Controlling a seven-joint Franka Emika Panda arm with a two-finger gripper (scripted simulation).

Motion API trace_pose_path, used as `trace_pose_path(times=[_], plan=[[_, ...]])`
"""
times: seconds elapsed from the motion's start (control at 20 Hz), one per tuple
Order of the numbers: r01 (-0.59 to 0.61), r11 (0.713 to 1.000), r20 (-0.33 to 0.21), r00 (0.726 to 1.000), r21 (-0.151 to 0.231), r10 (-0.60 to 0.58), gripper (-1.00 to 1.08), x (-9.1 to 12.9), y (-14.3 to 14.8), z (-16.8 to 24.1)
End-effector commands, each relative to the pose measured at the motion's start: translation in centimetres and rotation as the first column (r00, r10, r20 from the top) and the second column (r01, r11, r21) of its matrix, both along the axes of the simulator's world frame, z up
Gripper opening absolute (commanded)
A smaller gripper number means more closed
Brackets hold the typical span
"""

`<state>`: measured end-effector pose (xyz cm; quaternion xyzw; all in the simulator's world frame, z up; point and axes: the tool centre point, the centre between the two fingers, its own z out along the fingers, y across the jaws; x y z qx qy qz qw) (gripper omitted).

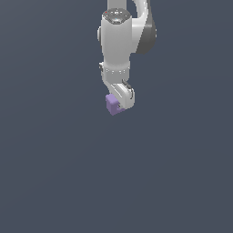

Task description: Pick up the object and move it to a goal position.

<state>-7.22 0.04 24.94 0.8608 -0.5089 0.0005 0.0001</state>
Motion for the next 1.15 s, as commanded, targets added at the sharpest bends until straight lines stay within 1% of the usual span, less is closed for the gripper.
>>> trace_pose_path(times=[0.0, 0.3, 0.55, 0.8, 1.1], plan=[[0.001, 1.000, 0.000, 1.000, -0.002, -0.001, -1.00, -0.7, 0.9, 2.7], [0.001, 1.000, 0.000, 1.000, -0.002, -0.001, -1.00, -2.0, 2.7, 8.4], [0.000, 1.000, 0.000, 1.000, -0.002, 0.000, -1.00, -2.8, 4.0, 12.0], [-0.001, 1.000, 0.000, 1.000, -0.001, 0.001, -1.00, -3.1, 4.8, 14.2], [-0.001, 1.000, -0.001, 1.000, 0.000, 0.001, -1.00, -3.3, 5.1, 15.1]])
